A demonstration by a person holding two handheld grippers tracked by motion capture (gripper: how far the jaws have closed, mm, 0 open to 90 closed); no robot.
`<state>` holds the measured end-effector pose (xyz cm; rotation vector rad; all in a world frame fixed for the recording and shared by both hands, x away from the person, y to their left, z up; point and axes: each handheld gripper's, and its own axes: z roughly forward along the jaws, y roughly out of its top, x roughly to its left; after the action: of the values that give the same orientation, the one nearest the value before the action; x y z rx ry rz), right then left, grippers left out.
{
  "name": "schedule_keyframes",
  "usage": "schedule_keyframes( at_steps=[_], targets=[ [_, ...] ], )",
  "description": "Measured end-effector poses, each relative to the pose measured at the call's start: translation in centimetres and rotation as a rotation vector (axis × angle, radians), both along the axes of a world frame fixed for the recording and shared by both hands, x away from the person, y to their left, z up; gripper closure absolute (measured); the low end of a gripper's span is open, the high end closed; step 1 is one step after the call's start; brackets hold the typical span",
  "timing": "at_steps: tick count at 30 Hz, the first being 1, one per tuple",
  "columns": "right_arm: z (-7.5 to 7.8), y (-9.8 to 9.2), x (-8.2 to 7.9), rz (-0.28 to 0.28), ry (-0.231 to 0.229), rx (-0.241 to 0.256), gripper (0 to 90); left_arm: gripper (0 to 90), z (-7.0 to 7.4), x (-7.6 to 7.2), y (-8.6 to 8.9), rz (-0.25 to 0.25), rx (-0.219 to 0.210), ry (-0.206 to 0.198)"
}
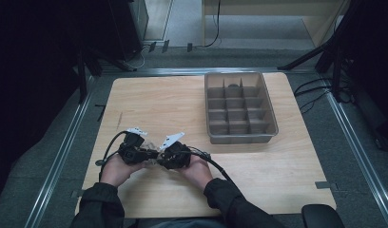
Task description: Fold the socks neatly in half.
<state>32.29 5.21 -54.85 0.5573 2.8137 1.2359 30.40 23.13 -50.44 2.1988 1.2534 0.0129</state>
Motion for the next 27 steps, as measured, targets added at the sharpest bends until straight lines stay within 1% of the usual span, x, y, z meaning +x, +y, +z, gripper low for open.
schedule_keyframes(
  at_steps=[2,4,5,7,10,11,12,15,17,18,21,24,27],
  targets=[
    [0.2,-0.2,0.0,0.005,0.005,-0.004,67.1,83.1,-0.3,0.1,-0.1,-0.003,0.013,0.006],
    [0.4,-0.8,-0.1,0.010,-0.010,-0.004,67.1,83.1,-0.6,0.2,-0.2,-0.002,0.022,0.009],
    [0.6,-1.0,-0.1,0.008,-0.006,-0.002,67.1,83.1,-0.7,0.2,-0.2,-0.002,0.025,0.012],
    [0.7,-1.3,-0.2,0.009,-0.010,0.002,67.2,83.0,-0.8,0.3,-0.2,-0.003,0.026,0.018],
    [1.2,-2.4,-0.2,0.002,-0.016,0.005,67.2,83.0,-1.1,0.5,-0.2,-0.004,0.027,0.025],
    [1.2,-2.4,-0.2,0.002,-0.016,0.005,67.2,83.0,-1.2,0.5,-0.2,-0.004,0.030,0.026],
    [1.2,-2.8,-0.2,-0.010,-0.013,0.012,67.2,83.1,-1.4,0.5,-0.2,-0.006,0.027,0.031],
    [1.3,-3.3,-0.1,-0.019,-0.009,0.022,67.2,83.1,-1.6,0.5,0.0,-0.013,0.027,0.031],
    [1.3,-3.5,0.0,-0.020,-0.017,0.023,67.2,83.2,-1.8,0.4,0.2,-0.007,0.005,0.031],
    [1.3,-3.6,-0.1,-0.022,-0.009,0.024,67.2,83.1,-1.8,0.5,0.3,-0.007,0.003,0.032],
    [1.3,-3.8,0.0,-0.030,-0.005,0.033,67.2,82.8,-1.8,0.4,0.2,-0.007,0.007,0.026],
    [1.3,-3.9,0.1,-0.034,0.000,0.037,67.2,82.0,-1.7,0.5,0.3,-0.004,0.002,0.037],
    [1.4,-3.9,0.1,-0.034,0.001,0.040,67.2,79.5,-1.7,0.5,0.5,0.003,-0.023,0.050]
  ],
)
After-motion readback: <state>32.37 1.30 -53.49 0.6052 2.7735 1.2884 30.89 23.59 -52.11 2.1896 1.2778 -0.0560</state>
